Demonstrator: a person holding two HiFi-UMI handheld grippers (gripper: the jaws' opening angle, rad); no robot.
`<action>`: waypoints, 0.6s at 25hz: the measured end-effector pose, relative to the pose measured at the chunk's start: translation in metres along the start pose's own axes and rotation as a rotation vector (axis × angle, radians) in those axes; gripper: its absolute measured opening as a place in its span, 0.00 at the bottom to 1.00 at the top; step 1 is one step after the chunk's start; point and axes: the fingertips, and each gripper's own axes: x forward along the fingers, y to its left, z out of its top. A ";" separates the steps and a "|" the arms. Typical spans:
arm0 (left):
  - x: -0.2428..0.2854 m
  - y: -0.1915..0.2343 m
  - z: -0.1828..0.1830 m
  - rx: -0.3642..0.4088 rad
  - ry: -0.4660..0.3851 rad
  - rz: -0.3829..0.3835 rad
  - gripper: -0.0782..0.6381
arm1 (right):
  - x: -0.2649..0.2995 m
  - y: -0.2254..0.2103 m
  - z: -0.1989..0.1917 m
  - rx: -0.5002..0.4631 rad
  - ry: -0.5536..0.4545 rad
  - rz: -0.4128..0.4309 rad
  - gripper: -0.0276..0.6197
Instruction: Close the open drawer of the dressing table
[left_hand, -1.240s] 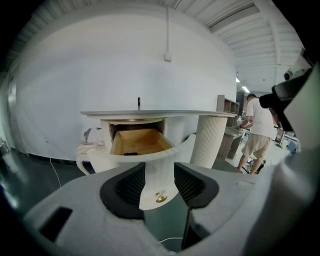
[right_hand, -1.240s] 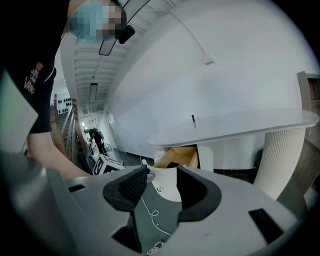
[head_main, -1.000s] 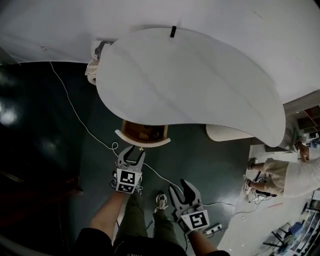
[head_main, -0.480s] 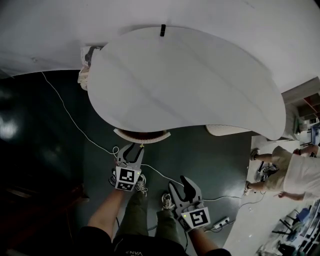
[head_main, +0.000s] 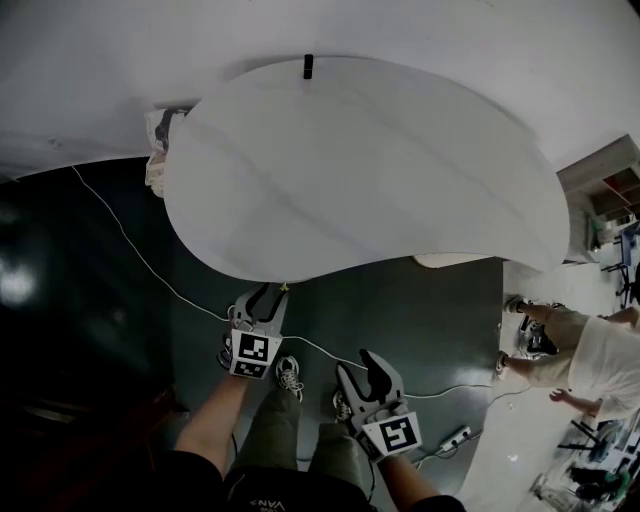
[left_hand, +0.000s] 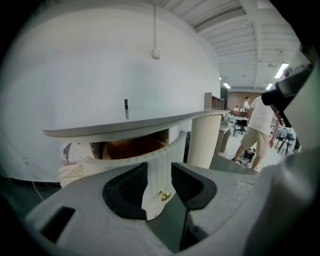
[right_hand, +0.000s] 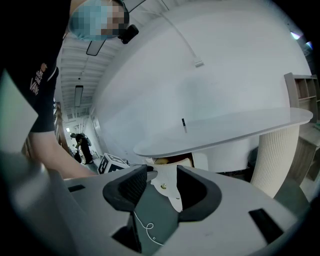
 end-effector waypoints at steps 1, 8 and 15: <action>0.002 0.002 0.001 0.014 -0.001 -0.001 0.32 | 0.002 -0.001 0.000 -0.001 -0.002 -0.004 0.34; 0.020 0.002 0.004 0.068 -0.071 0.006 0.38 | 0.011 -0.007 0.005 0.004 -0.001 -0.020 0.34; 0.035 0.012 0.008 0.110 -0.080 0.027 0.41 | 0.021 -0.017 0.004 0.000 -0.004 -0.029 0.33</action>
